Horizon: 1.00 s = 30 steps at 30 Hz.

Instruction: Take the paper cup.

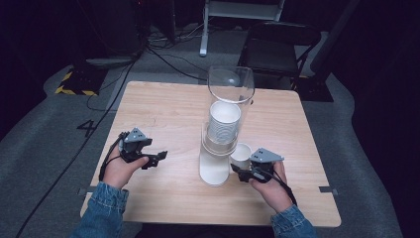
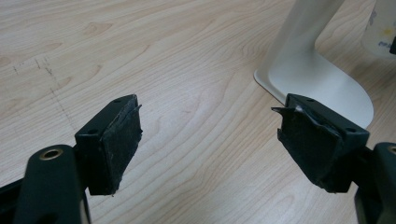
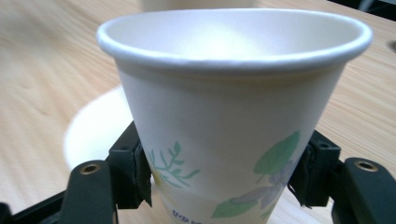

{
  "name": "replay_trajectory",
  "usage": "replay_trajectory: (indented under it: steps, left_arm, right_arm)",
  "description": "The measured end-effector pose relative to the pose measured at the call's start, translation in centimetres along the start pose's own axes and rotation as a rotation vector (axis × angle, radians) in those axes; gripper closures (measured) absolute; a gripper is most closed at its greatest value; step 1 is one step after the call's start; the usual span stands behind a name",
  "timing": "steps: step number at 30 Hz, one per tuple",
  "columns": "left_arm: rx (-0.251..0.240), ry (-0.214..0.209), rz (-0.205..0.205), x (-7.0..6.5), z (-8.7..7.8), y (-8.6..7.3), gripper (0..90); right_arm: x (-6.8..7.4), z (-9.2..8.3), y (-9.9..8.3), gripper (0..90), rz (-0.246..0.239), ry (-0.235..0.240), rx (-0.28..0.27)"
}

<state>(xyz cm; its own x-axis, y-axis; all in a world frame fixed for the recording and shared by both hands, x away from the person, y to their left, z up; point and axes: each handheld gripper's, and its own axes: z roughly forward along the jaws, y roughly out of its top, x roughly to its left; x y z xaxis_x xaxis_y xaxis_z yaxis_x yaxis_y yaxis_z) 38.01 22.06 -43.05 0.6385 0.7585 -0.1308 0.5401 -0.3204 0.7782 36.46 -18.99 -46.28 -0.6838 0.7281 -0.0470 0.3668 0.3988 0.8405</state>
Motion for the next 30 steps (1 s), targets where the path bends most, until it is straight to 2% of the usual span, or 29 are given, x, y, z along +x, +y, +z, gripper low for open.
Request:
replay_trajectory:
  steps: [6, 8, 10, 14, 15, 16, 21, 25, 30]
  left_arm:
    - [0.006, -0.005, 0.000, -0.1, 0.2, 0.0, 20.9]
    - [0.005, 0.006, 0.006, 0.0, 0.2, 0.0, 20.9]
    - [0.005, 0.006, -0.003, 0.0, 0.2, 0.0, 20.9]
    - [-0.002, -0.001, -0.008, 0.0, 0.3, -0.1, 20.3]
    - [-0.002, -0.001, -0.008, 0.0, 0.3, -0.1, 20.2]
    - [-0.005, -0.001, -0.014, 0.0, 0.4, -0.2, 20.0]
    - [0.004, 0.004, -0.012, 0.1, 0.5, -0.4, 20.1]
    - [0.017, 0.005, -0.016, 0.1, 0.4, -0.7, 20.1]
    - [0.020, 0.013, -0.022, 0.1, 0.1, -1.1, 20.2]
  right_arm:
    - [-1.3, -1.1, 0.2, 34.4, 0.036, -0.035, -0.033]
    - [-1.7, -1.3, 0.3, 34.3, 0.047, -0.046, -0.049]
    - [-2.0, -1.5, 0.4, 34.1, 0.069, -0.057, -0.062]
    - [-3.2, -1.7, 0.6, 33.7, 0.154, -0.090, -0.071]
    - [-3.2, -1.7, 0.6, 33.7, 0.154, -0.090, -0.071]
    - [-4.1, -1.9, 0.8, 33.6, 0.180, -0.115, -0.089]
    - [-5.6, -2.1, 1.3, 33.4, 0.215, -0.156, -0.122]
    - [-6.9, -2.0, 1.6, 33.1, 0.220, -0.169, -0.109]
    - [-8.8, -1.6, 1.5, 33.3, 0.237, -0.160, -0.078]
